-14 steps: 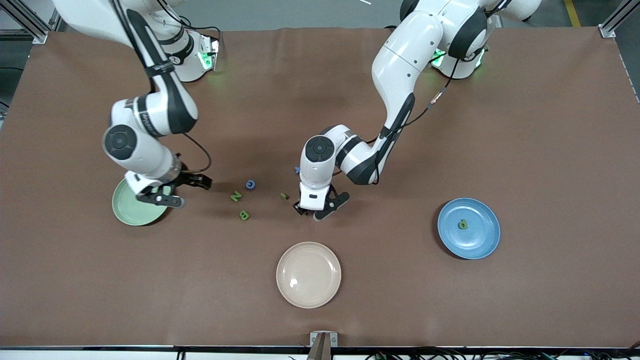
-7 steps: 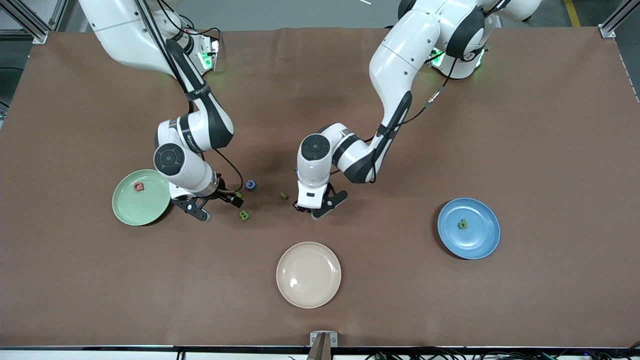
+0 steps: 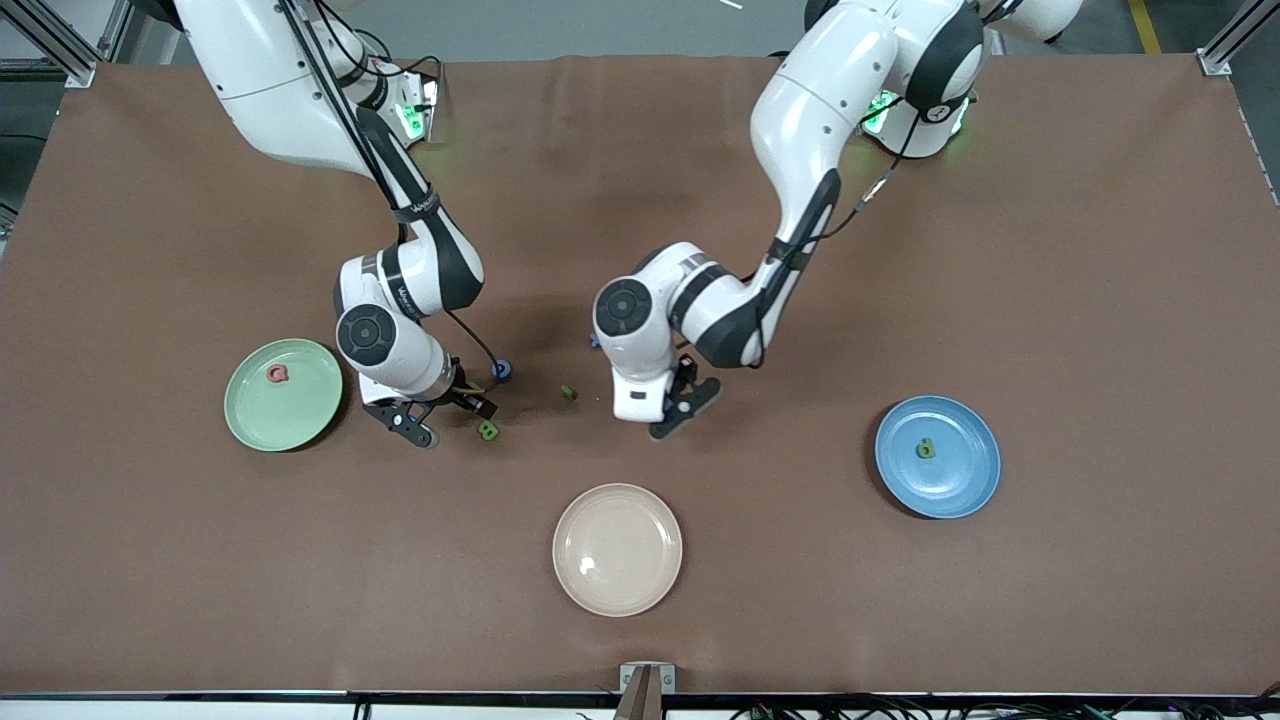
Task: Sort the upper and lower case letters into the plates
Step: 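Carry the blue m to the blue plate while the right gripper grasps the N, then place the green N on the green plate while the left gripper grasps the x, then carry the blue x to the blue plate while the right gripper grasps the B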
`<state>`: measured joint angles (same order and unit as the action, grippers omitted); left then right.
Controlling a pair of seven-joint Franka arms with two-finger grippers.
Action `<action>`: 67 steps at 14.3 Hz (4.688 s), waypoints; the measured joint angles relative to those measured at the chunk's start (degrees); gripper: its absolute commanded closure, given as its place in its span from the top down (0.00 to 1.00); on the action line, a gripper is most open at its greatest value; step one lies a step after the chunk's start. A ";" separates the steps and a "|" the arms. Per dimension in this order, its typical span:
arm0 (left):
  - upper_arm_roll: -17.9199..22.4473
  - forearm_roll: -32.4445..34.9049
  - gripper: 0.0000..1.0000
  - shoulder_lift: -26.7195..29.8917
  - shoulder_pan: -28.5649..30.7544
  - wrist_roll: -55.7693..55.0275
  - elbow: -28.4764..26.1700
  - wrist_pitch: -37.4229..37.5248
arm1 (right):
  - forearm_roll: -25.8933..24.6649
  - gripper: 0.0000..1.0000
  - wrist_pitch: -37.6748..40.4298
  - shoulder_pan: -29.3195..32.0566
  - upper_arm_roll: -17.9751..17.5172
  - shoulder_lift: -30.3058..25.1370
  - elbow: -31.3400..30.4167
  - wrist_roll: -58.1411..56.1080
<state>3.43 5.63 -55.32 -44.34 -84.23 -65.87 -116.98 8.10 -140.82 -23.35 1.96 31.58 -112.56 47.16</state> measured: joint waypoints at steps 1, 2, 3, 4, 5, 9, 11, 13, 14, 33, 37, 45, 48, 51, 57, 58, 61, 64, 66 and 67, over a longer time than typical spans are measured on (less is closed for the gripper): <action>0.12 0.31 0.00 1.70 1.80 0.52 -1.22 0.59 | 0.00 0.73 0.02 -0.17 0.00 0.09 -0.26 0.00; 0.19 0.58 0.00 3.51 3.95 2.08 -2.71 0.81 | 0.00 0.71 0.01 -0.29 0.00 0.15 -0.54 0.01; 0.21 0.65 0.01 5.47 6.26 4.39 -4.52 0.92 | 0.00 0.67 0.01 -0.36 0.01 0.19 -0.79 0.01; 0.21 0.69 0.01 7.82 8.80 7.42 -7.09 0.93 | 0.00 0.62 -0.01 -0.38 0.01 0.20 -1.01 0.01; 0.24 0.71 0.01 10.52 11.32 10.86 -10.41 0.60 | 0.00 0.56 -0.01 -0.39 0.02 0.21 -1.13 0.01; 0.15 0.76 0.02 20.37 22.88 24.59 -26.28 -5.38 | 0.06 0.28 -0.20 -0.51 0.00 0.14 -1.01 0.00; 0.03 0.76 0.03 21.52 27.50 28.90 -30.18 -7.21 | 0.09 0.18 -0.22 -0.60 0.00 0.13 -0.85 0.00; -0.08 0.76 0.16 21.51 30.14 31.40 -31.99 -9.04 | 0.09 0.15 -0.22 -0.61 0.01 0.13 -0.85 0.00; -0.11 0.76 0.50 21.47 30.77 31.65 -32.81 -10.05 | 0.09 0.15 -0.21 -0.61 0.01 0.12 -0.85 0.00; -17.75 0.68 0.90 21.26 15.85 12.87 -28.00 -9.45 | -0.37 0.15 5.62 22.78 2.12 -16.53 -14.71 -51.24; -17.10 0.68 0.80 14.16 9.77 11.86 -20.94 -9.54 | -4.28 0.16 2.48 24.50 2.12 -14.33 -15.43 -52.12; -12.50 0.68 0.72 4.26 -0.68 11.94 -10.41 -9.73 | -4.85 0.42 -2.63 24.97 1.98 -9.26 -15.61 -52.42; -11.66 0.68 0.70 3.78 -2.72 11.94 -10.03 -9.75 | -4.85 1.00 -2.63 24.97 1.98 -9.26 -15.59 -52.42; -11.65 0.68 0.63 3.52 -2.92 12.35 -9.45 -9.81 | -4.85 1.00 -1.74 24.97 1.89 -9.40 -15.12 -52.41; -11.64 0.69 0.60 2.16 -3.08 13.24 -9.16 -12.18 | -4.84 1.00 16.83 18.74 0.66 -13.12 -3.89 -34.17; -11.64 0.69 0.58 2.04 -3.18 13.24 -9.15 -12.20 | -4.79 1.00 17.35 16.49 0.54 -13.17 -2.41 -29.20; -11.61 0.69 0.48 1.45 -3.69 13.28 -9.11 -12.26 | -4.74 0.99 17.19 10.12 0.28 -12.17 0.75 -16.11; -11.56 0.69 0.04 1.20 -3.86 13.28 -8.79 -12.31 | -4.71 0.99 16.57 5.35 0.18 -7.29 5.95 -4.64; -11.52 0.69 0.00 1.19 -3.86 13.30 -8.70 -12.29 | -4.71 0.99 15.32 3.65 0.18 -3.32 9.61 0.74; -11.51 0.69 0.00 1.19 -3.85 13.30 -8.69 -12.28 | -4.65 0.99 14.06 3.17 0.18 -1.61 10.98 3.24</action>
<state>-8.08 6.32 -54.14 -48.19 -70.93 -74.57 -129.26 3.45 -126.76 -20.18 2.14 29.97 -101.59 50.40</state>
